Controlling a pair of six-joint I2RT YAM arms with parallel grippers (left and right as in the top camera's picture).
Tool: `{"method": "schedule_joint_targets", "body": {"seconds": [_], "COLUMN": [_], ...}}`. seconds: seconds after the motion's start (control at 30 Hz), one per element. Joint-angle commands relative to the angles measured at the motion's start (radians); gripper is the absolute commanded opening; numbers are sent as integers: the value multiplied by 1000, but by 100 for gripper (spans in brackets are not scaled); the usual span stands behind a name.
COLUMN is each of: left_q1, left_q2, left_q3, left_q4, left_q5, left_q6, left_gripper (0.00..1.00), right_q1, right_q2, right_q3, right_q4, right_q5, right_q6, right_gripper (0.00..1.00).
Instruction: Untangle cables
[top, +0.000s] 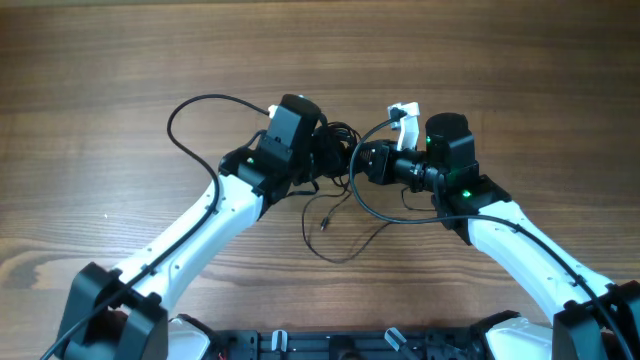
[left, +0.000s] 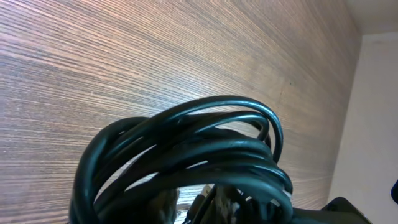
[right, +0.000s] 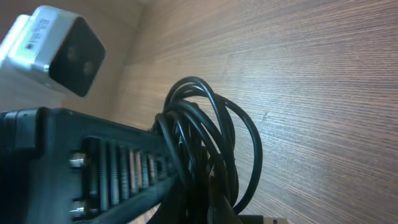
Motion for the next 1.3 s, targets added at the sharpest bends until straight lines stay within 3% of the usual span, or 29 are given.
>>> {"method": "schedule_joint_targets", "body": {"seconds": [0.0, 0.23, 0.43, 0.6, 0.93, 1.03, 1.17, 1.27], "left_q1": [3, 3, 0, 0, 5, 79, 207, 289], "left_q2": [-87, -82, -53, -1, 4, -106, -286, -346], "left_q3": [8, 8, 8, 8, 9, 16, 15, 15], "left_q4": [0, -11, -82, -64, -119, -140, -217, -343], "left_q5": [-82, -120, -117, -39, 7, 132, 208, 208], "left_q6": [3, -79, -139, -133, 113, 350, 477, 499], "left_gripper": [30, 35, 31, 31, 22, 37, 47, 42], "right_q1": [8, 8, 8, 8, 8, 8, -12, -22], "right_q2": [5, 5, 5, 5, 5, 5, 5, 5], "right_q3": [11, 11, 11, 11, 11, 11, 11, 11], "right_q4": [-2, -3, -1, 12, 54, 44, 14, 19], "right_q5": [-57, -61, -79, -87, -71, -69, -147, -262], "right_q6": [-18, -17, -11, -15, -15, -48, -112, -213], "right_gripper": [5, 5, 4, 5, 4, 4, 4, 4]}}
